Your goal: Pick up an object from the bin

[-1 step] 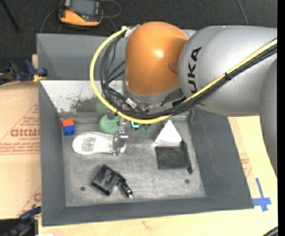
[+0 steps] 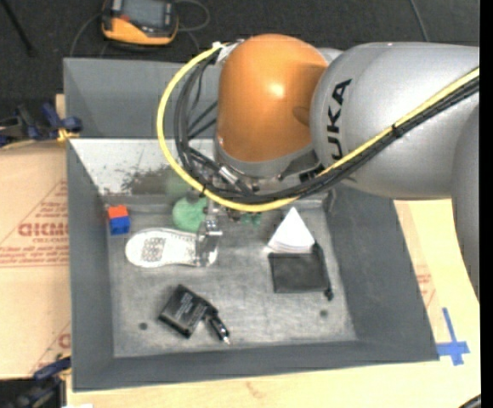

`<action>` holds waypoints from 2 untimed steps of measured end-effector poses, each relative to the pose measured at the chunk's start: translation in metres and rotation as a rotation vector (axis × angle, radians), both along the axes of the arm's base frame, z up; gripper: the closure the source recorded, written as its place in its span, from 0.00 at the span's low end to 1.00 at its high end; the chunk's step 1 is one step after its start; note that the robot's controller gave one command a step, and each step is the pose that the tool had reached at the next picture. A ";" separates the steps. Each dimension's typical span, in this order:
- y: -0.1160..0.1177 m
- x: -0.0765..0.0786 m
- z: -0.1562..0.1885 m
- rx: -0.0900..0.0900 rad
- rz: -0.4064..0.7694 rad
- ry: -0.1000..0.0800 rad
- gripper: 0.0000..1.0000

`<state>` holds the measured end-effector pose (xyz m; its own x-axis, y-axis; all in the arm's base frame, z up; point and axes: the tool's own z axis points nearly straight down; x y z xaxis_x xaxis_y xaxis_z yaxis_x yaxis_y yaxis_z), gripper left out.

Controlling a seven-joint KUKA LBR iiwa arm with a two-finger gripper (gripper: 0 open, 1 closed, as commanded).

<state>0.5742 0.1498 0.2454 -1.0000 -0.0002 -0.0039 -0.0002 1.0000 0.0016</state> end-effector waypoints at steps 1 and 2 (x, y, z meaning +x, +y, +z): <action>0.002 0.010 -0.061 0.002 -0.056 -0.005 0.00; -0.003 0.027 -0.087 -0.001 -0.078 0.005 0.00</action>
Offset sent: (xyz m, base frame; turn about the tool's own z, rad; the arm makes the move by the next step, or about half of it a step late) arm 0.0266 -0.0029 -0.0854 0.0786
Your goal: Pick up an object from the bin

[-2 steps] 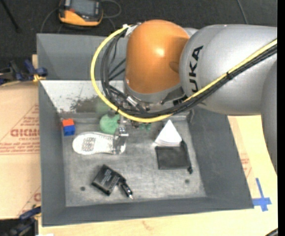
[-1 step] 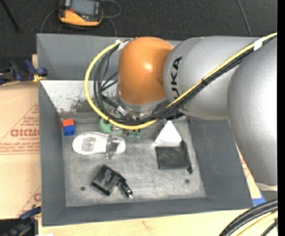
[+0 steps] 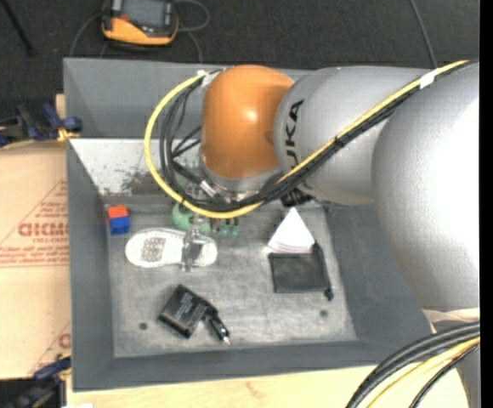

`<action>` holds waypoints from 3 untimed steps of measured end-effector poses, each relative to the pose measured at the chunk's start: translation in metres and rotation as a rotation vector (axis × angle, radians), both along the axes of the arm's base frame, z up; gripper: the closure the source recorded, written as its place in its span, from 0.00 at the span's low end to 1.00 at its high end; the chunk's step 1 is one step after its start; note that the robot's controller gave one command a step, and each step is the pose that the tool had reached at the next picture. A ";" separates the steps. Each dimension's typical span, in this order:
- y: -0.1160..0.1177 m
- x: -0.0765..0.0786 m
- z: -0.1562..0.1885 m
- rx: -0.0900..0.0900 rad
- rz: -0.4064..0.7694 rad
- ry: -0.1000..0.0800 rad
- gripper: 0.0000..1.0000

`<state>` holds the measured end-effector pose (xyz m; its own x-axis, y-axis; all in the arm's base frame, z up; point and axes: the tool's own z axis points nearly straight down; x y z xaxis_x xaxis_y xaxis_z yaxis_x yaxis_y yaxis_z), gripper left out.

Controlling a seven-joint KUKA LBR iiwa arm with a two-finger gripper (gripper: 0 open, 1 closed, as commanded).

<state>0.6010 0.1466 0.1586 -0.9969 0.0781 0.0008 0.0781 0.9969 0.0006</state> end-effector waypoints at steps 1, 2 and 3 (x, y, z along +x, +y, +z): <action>0.002 -0.006 -0.011 0.000 -0.248 -0.003 0.00; 0.007 -0.013 -0.053 -0.001 -0.283 -0.004 0.00; 0.013 -0.005 -0.082 -0.005 -0.327 -0.003 1.00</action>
Offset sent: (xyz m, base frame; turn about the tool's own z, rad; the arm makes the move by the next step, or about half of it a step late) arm -0.0199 0.0105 -0.0886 0.0952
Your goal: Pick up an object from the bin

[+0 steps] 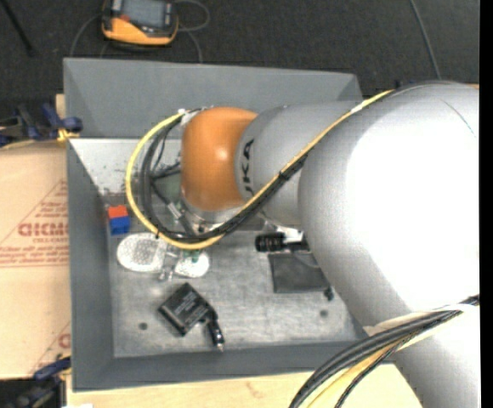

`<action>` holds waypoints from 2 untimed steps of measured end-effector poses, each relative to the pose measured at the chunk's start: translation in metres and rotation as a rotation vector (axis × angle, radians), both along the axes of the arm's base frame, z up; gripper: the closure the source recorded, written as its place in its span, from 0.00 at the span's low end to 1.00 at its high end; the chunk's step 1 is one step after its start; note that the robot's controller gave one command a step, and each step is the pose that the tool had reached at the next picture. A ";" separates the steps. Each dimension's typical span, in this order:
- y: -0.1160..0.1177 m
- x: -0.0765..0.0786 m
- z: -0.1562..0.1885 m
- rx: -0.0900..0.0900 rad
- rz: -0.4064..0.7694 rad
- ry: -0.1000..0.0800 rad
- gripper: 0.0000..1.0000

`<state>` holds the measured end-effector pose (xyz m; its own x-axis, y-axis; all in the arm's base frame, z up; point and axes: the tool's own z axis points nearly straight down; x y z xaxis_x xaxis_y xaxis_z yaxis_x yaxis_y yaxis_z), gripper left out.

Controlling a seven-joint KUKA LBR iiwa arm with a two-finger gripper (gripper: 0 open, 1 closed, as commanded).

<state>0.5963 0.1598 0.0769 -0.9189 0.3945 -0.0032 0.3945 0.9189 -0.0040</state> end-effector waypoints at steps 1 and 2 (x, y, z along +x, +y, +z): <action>0.000 0.000 0.000 0.000 0.000 0.000 1.00; 0.000 0.000 0.000 0.001 -0.001 0.000 1.00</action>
Offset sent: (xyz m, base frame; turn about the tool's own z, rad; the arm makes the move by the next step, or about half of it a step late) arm 0.0000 -0.0001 0.0430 0.0000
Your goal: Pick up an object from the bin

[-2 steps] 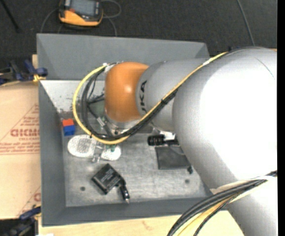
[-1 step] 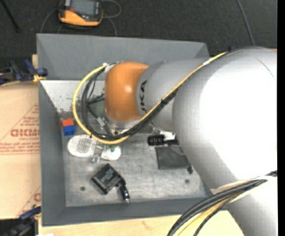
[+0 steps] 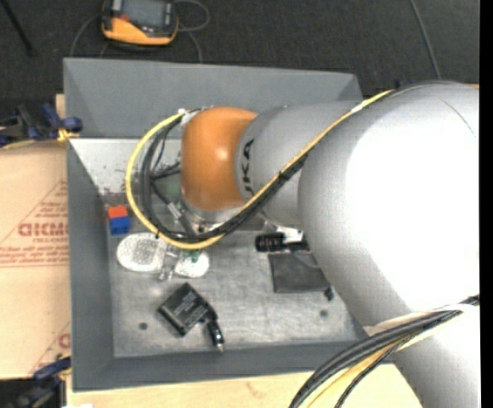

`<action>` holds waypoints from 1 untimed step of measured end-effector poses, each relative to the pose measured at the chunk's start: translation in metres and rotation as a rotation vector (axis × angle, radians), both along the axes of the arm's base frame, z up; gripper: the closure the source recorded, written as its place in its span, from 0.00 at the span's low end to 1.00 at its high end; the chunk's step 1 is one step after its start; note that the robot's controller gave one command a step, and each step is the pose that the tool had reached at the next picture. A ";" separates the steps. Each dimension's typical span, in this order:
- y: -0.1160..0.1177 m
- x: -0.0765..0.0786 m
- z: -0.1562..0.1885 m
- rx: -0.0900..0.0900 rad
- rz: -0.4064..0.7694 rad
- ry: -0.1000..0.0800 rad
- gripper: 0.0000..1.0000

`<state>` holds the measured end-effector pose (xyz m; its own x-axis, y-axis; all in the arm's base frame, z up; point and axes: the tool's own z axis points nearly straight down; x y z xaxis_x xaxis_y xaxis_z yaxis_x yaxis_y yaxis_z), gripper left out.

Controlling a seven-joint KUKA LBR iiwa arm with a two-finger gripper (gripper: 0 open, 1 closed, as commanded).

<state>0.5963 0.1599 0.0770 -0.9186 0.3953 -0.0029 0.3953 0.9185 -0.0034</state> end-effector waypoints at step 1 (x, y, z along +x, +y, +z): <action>0.000 0.000 0.002 0.000 0.000 0.000 1.00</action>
Offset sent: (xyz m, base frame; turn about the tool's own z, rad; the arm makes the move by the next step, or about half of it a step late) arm 0.0000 0.0000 0.0073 0.0000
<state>0.5960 0.1595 0.0793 -0.9185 0.3953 -0.0025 0.3953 0.9185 -0.0031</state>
